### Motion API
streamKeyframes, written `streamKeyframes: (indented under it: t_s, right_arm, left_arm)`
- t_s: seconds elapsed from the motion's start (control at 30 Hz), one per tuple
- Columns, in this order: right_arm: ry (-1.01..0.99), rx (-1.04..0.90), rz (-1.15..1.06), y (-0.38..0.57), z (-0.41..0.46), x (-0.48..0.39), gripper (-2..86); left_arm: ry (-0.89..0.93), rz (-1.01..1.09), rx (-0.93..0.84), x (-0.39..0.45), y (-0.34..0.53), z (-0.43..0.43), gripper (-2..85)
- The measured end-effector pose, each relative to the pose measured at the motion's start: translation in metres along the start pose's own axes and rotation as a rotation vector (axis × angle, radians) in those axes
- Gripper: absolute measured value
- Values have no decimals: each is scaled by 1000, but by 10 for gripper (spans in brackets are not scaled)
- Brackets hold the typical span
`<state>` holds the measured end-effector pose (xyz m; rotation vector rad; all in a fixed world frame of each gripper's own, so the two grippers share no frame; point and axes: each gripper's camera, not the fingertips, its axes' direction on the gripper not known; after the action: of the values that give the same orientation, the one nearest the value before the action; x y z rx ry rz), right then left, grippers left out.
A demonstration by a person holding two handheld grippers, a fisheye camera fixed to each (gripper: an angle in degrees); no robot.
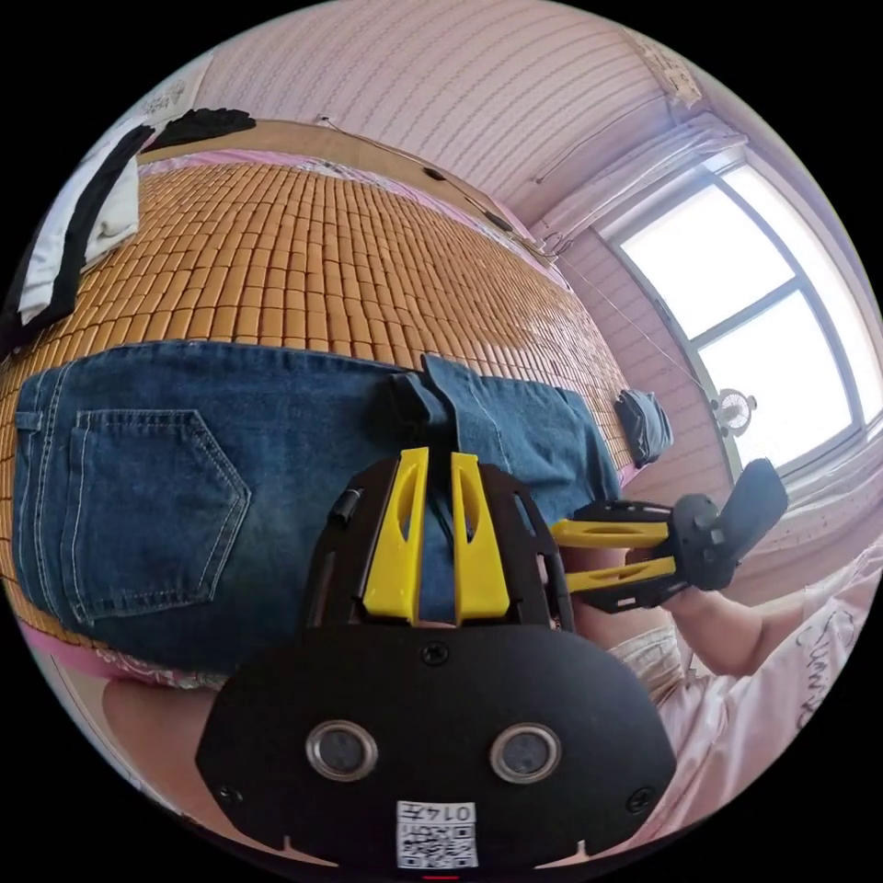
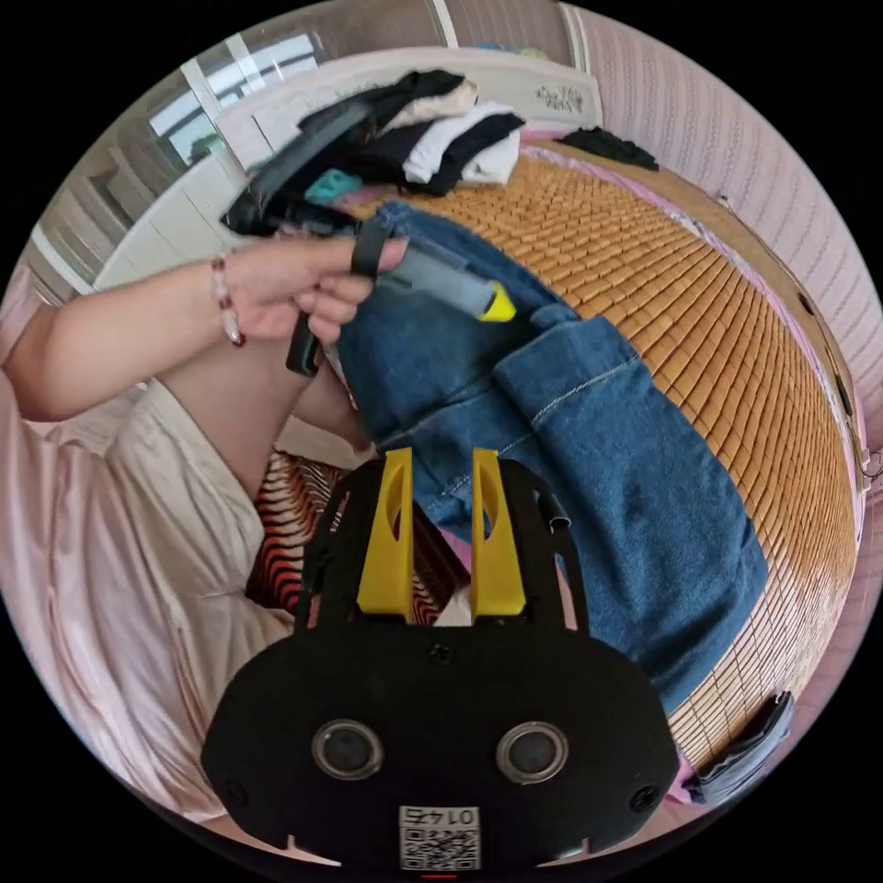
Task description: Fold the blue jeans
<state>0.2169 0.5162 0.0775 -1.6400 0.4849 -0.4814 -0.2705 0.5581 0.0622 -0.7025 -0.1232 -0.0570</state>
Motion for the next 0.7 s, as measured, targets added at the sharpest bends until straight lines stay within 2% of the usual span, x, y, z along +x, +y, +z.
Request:
streamKeyframes:
  t_s: [0.13, 0.27, 0.4, 0.47, 0.53, 0.7]
  right_arm:
    - [13, -28, 3, -10, 31, 3, 66]
    - [22, -27, -11, -17, 30, 1, 24]
    - [20, 57, -50, -17, 19, -13, 15]
    - [2, 11, -15, -22, 55, -7, 13]
    - [-41, -68, 1, -25, 88, 1, 12]
    - [-35, -47, -35, -24, 94, 10, 12]
  left_arm:
    - [21, -23, 25, -8, -41, 25, 36]
    - [-88, -12, -120, -25, -64, 73, -5]
    - [-99, 37, -31, -14, -79, 57, -9]
    - [-149, 60, -11, -10, -87, 57, -9]
    - [-216, 70, -89, -20, -92, 79, -8]
    - [-143, 36, -15, -23, -82, 36, 3]
